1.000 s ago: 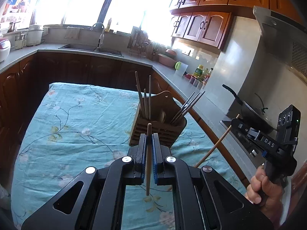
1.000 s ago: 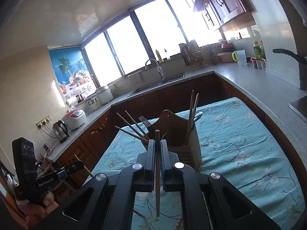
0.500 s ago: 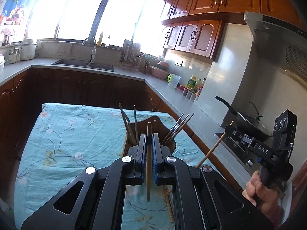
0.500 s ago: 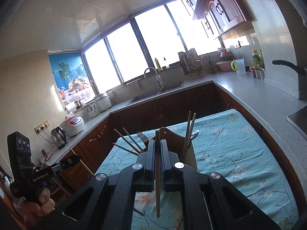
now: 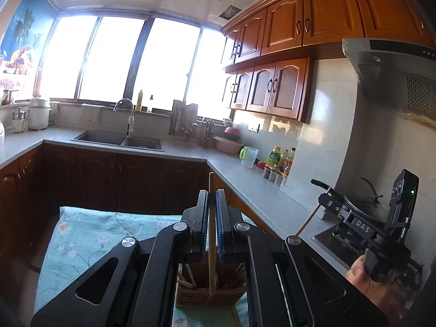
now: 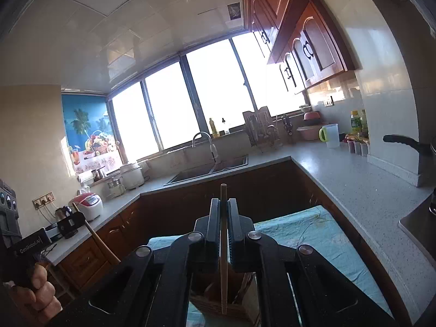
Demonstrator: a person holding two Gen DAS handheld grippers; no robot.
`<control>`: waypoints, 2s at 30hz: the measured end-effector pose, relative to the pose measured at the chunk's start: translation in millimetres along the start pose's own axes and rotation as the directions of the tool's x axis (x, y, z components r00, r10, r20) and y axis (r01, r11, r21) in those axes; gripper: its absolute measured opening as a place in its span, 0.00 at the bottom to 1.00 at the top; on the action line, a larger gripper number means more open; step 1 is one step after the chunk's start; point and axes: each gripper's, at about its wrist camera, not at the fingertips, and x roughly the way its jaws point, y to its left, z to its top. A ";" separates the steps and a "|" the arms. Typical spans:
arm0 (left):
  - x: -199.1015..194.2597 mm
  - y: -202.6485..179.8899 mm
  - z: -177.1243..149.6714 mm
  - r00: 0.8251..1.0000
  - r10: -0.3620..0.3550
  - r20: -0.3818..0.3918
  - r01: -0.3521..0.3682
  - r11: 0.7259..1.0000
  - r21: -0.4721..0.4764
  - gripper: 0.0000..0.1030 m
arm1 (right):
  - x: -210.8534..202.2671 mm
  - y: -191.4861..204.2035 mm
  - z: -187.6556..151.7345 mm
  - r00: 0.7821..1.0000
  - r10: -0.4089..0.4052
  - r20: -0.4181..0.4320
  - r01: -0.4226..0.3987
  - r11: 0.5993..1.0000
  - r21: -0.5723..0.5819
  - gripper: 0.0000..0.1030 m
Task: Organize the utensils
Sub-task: 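Lower the chopstick into the holder with the left tool while the right tool inserts its chopstick, then open both tools and withdraw them from the holder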
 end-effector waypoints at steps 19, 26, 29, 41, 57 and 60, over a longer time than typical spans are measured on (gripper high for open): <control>96.8 28.2 -80.0 0.977 0.119 -0.177 -0.128 0.991 -0.042 0.04 | 65.0 -14.3 -75.1 0.992 -0.060 -0.115 0.060 0.998 -0.002 0.05; 96.5 21.1 -83.0 0.975 0.138 -0.173 -0.140 0.990 0.003 0.05 | 69.2 -29.2 -88.0 0.984 -0.072 -0.163 0.078 0.997 0.026 0.05; 98.0 22.4 -81.8 0.975 0.133 -0.177 -0.136 0.991 -0.005 0.05 | 68.9 -31.0 -86.9 0.982 -0.071 -0.173 0.078 0.996 0.032 0.05; 98.2 26.8 -78.9 0.974 0.116 -0.195 -0.124 0.992 -0.026 0.06 | 73.6 -30.9 -85.8 0.978 -0.063 -0.199 0.076 0.996 0.056 0.11; 29.6 36.5 -77.3 0.982 0.162 -0.099 -0.171 0.981 -0.091 0.69 | 16.2 -31.8 -74.9 0.998 -0.036 -0.058 0.042 0.994 0.104 0.90; 15.5 47.7 -94.4 0.975 0.189 -0.120 -0.204 0.972 -0.120 0.74 | 6.5 -32.9 -88.5 0.997 -0.042 -0.069 0.049 0.993 0.108 0.90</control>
